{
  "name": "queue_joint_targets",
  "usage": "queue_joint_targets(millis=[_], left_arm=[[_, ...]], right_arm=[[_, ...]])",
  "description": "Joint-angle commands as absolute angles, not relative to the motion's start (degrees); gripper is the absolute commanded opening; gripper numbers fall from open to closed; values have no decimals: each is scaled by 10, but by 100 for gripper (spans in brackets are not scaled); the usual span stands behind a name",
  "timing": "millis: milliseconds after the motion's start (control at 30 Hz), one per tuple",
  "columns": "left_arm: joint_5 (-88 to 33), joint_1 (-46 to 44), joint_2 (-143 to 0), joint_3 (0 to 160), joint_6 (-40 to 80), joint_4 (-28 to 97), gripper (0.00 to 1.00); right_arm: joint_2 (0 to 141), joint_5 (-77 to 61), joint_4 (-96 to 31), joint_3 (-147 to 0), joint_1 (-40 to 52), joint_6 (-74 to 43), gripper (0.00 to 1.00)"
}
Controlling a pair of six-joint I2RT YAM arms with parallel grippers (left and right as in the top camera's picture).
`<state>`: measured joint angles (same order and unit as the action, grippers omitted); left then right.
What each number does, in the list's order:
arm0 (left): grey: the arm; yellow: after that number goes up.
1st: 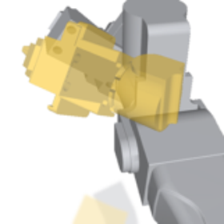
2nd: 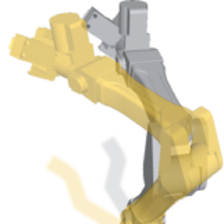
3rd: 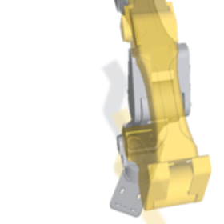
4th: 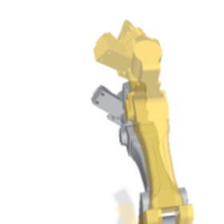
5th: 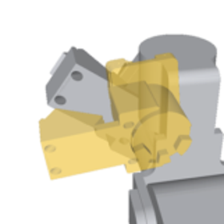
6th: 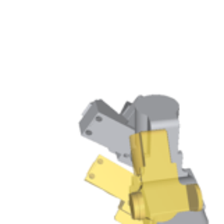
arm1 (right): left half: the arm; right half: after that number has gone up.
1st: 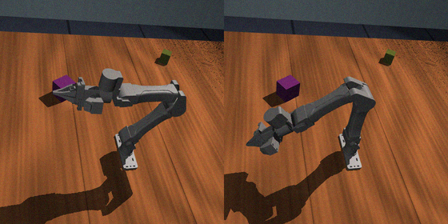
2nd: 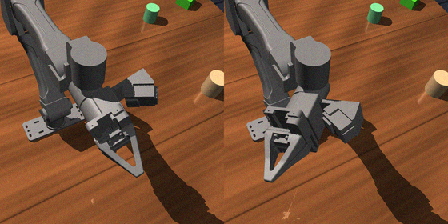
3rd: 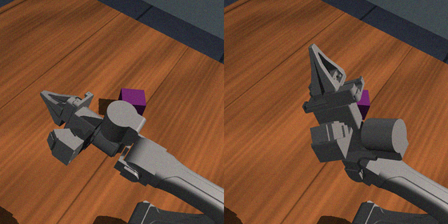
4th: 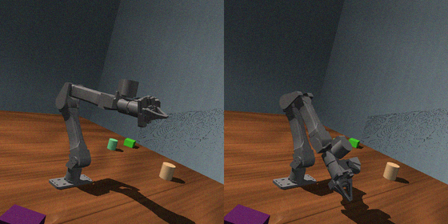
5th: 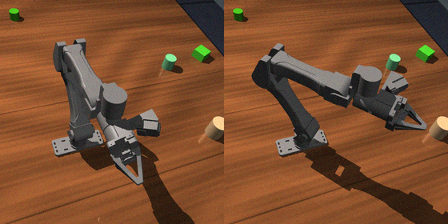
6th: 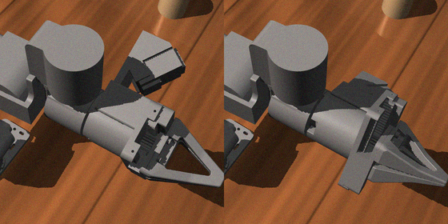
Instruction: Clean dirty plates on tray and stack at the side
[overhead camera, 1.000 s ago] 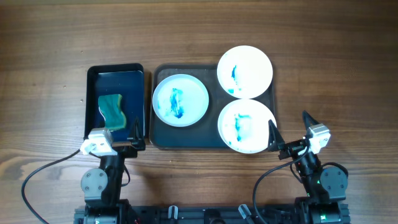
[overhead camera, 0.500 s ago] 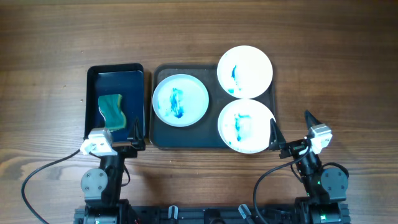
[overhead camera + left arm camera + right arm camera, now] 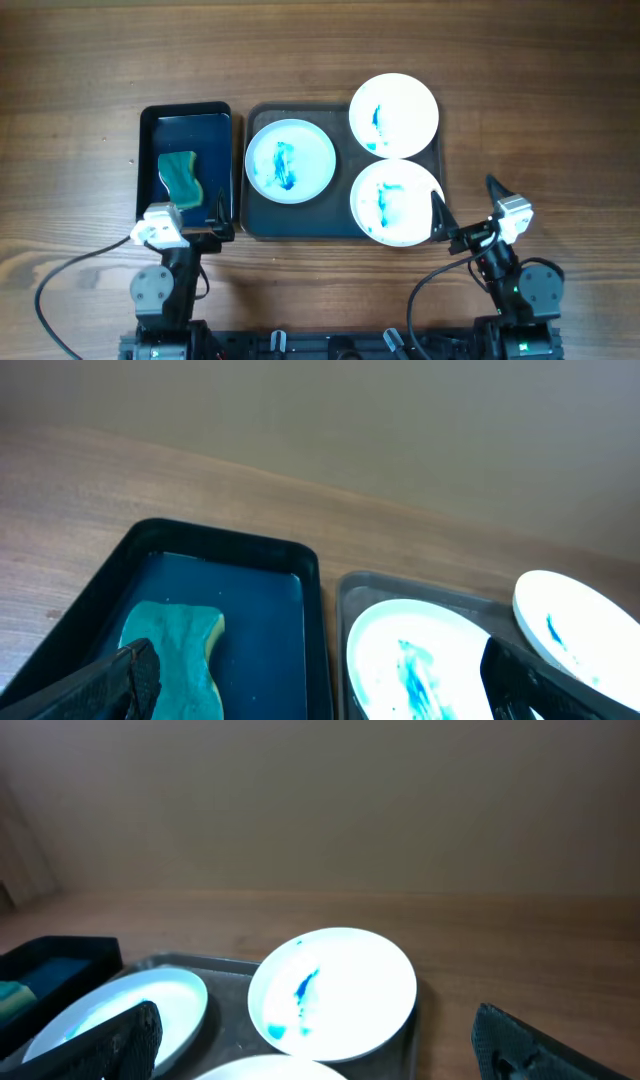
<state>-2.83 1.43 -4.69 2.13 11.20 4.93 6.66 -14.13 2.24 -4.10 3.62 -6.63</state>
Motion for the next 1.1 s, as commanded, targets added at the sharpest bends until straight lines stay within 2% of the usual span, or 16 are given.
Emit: queue_joint_targets(millis=[0,167,267,500,567,600,667,733,867,900,1033,1067], left_arm=[[-35,11,-116,100,107,61,100],[-45,11,-242,241,107,118,100],[-45,11,-334,368,107,206,100],[-106,11,-590,698,110,463,100],[-107,11,-659,784,114,552,100],[-107,11,-713,849,113,616,100],[-109,5,-773,910,113,671,100],[-109,-6,-809,930,107,690,100],[-126,-19,-848,930,112,691,100],[-132,-21,-854,930,112,691,100],[-123,-20,-868,930,111,685,100],[-105,-20,-870,930,111,682,100]], right_arm=[[151,-174,25,-121,40,-75,100],[312,-229,13,-253,40,-75,99],[416,-286,-45,-360,40,-75,100],[648,-310,-327,-660,40,-65,100],[698,-309,-408,-733,40,-40,100],[748,-309,-487,-802,40,0,100],[790,-309,-535,-851,40,60,100],[814,-325,-535,-869,40,99,100],[828,-463,-507,-867,42,26,100],[832,-472,-499,-867,46,25,96],[863,-312,-511,-867,108,-73,93],[883,-265,-515,-868,147,-109,92]])
